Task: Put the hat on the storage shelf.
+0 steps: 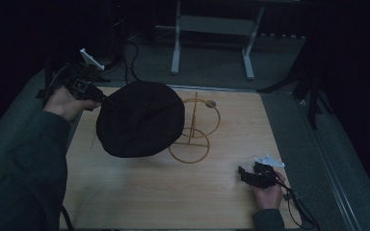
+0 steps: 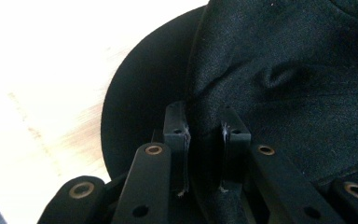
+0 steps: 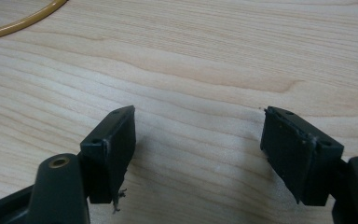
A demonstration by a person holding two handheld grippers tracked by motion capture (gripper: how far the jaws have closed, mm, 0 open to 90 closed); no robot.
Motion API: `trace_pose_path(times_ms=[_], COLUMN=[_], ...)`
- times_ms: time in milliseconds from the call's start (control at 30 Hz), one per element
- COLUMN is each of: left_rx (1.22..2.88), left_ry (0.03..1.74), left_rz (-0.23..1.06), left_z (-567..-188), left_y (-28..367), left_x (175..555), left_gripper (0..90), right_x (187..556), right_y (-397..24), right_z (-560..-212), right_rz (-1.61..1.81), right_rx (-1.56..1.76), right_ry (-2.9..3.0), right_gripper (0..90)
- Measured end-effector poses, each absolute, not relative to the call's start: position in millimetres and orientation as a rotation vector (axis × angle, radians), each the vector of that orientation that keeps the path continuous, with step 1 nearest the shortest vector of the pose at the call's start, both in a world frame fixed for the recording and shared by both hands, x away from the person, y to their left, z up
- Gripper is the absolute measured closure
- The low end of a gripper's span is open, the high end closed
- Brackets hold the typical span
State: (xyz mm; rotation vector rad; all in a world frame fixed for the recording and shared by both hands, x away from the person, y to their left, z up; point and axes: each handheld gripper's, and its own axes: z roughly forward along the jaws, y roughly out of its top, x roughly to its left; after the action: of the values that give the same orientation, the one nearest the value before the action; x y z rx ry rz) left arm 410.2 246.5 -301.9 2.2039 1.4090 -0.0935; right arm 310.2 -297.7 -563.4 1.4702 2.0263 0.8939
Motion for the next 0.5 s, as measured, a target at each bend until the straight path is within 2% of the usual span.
trace_pose_path(times_ms=[500], left_rx=[2.182], left_ry=[1.425], left_rz=[-0.098], left_z=[-292.7], left_y=[239.3], left_x=[422.7], left_gripper=[77.0], right_x=[314.6], right_y=[-295.4], right_z=[-563.4], right_rz=[0.892], right_rx=[1.467], right_ry=[2.035], right_gripper=[25.4])
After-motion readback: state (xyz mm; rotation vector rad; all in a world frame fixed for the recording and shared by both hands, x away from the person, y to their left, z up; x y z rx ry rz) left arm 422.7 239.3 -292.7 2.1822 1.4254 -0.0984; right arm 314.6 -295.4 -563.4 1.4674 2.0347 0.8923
